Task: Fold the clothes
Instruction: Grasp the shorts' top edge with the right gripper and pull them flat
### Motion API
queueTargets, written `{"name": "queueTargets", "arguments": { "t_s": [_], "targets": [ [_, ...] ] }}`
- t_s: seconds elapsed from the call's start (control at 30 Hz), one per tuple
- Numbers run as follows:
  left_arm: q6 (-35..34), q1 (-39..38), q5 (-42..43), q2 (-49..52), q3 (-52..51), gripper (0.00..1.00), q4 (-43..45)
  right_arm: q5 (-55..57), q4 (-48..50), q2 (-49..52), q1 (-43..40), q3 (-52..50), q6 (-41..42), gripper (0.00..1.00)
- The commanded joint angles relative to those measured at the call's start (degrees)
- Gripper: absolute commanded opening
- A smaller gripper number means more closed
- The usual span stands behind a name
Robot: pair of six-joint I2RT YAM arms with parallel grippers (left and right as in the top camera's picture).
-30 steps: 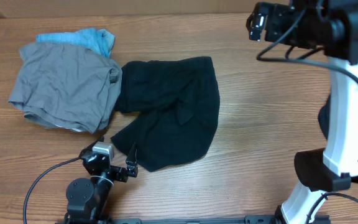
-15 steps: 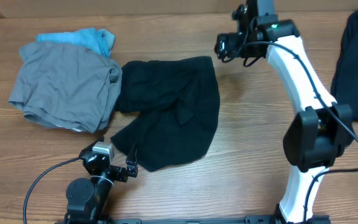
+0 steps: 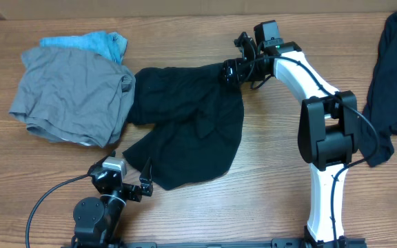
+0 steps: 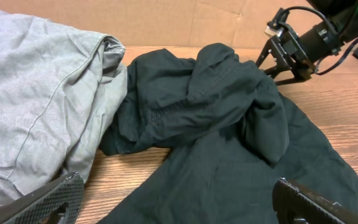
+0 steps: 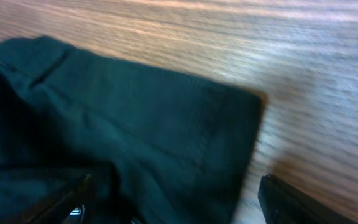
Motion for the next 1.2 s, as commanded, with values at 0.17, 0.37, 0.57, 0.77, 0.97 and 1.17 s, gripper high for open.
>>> {"name": "queueTargets", "arguments": {
  "t_s": [0.17, 0.37, 0.57, 0.77, 0.97, 1.17],
  "targets": [
    [-0.55, 0.39, 0.09, -0.48, -0.7, 1.0, 0.09, -1.16, 2.67, 2.21, 2.43, 0.04, 2.91, 0.43],
    [-0.55, 0.39, 0.09, -0.48, -0.7, 1.0, 0.09, -1.22, -1.2, 2.05, 0.83, 5.6, 5.73, 0.04],
    [-0.55, 0.39, 0.09, -0.48, -0.7, 1.0, 0.09, -0.48, -21.09, -0.17, -7.17, 35.85, 5.79, 0.04],
    [-0.55, 0.39, 0.09, -0.48, -0.7, 1.0, 0.09, 12.76, -29.75, -1.2, -10.84, 70.07, 3.72, 0.04],
    [-0.55, 0.39, 0.09, -0.48, -0.7, 1.0, 0.09, 13.07, -26.88, -7.41, -4.02, 73.59, -2.32, 0.04],
    [-0.55, 0.39, 0.09, -0.48, -0.7, 1.0, 0.09, 9.7, -33.46, -6.75, 5.25, 66.16, -2.34, 0.82]
  ]
}}
